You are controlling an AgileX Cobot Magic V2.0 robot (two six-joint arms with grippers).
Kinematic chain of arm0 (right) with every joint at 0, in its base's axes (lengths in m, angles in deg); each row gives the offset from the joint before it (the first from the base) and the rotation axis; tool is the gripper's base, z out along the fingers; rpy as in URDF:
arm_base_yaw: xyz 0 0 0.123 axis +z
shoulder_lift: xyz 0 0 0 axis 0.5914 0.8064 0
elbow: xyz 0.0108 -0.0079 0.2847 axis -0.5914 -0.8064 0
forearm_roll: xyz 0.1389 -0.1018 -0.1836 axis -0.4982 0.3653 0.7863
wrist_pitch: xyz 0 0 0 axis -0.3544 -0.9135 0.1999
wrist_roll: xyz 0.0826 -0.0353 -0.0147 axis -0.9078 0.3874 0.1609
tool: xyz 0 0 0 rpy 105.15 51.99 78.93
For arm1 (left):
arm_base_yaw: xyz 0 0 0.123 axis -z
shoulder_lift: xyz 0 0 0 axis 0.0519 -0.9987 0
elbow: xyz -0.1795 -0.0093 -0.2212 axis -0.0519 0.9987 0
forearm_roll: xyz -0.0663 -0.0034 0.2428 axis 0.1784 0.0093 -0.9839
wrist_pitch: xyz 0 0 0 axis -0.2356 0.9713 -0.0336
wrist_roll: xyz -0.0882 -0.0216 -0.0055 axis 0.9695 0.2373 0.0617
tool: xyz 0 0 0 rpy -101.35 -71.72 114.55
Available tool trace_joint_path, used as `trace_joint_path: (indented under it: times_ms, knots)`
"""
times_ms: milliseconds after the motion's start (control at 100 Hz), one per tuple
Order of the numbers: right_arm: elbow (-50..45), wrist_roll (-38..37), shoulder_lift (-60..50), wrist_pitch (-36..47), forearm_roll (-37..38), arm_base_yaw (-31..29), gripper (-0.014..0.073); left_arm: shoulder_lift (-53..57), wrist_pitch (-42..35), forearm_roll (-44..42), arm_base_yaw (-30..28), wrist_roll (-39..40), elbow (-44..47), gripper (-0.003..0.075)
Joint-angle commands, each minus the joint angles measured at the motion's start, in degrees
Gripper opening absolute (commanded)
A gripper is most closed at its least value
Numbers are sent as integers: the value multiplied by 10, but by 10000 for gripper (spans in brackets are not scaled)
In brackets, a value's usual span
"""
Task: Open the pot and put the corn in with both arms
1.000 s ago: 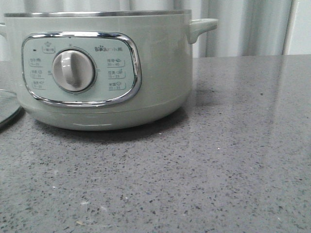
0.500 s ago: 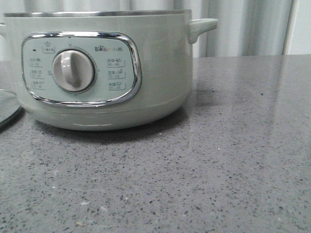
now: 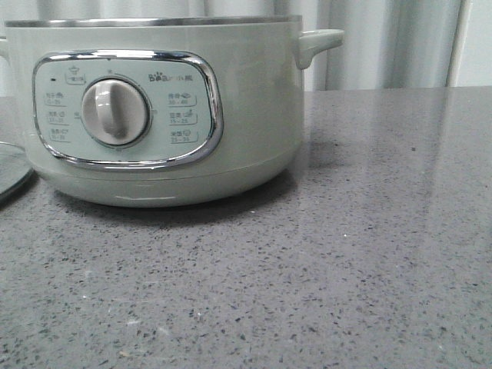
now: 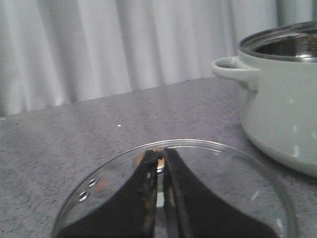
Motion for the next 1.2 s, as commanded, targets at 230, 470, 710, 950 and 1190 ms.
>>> trace_joint_path:
  times_ms: [230,470,710,950,1190]
  knots:
    - [16,4,7,45,7,0,-57,55,-82,-193,-6,255,78,-20]
    - [16,4,7,44,7,0,-57,55,4,-267,-6,351,78,-20]
    - [16,4,7,44,7,0,-57,55,75,-267,-6,351,78,-20]
    - [16,4,7,44,7,0,-57,55,75,-267,-6,351,78,-20]
    - [16,4,7,44,7,0,-57,55,75,-267,-6,351,78,-20]
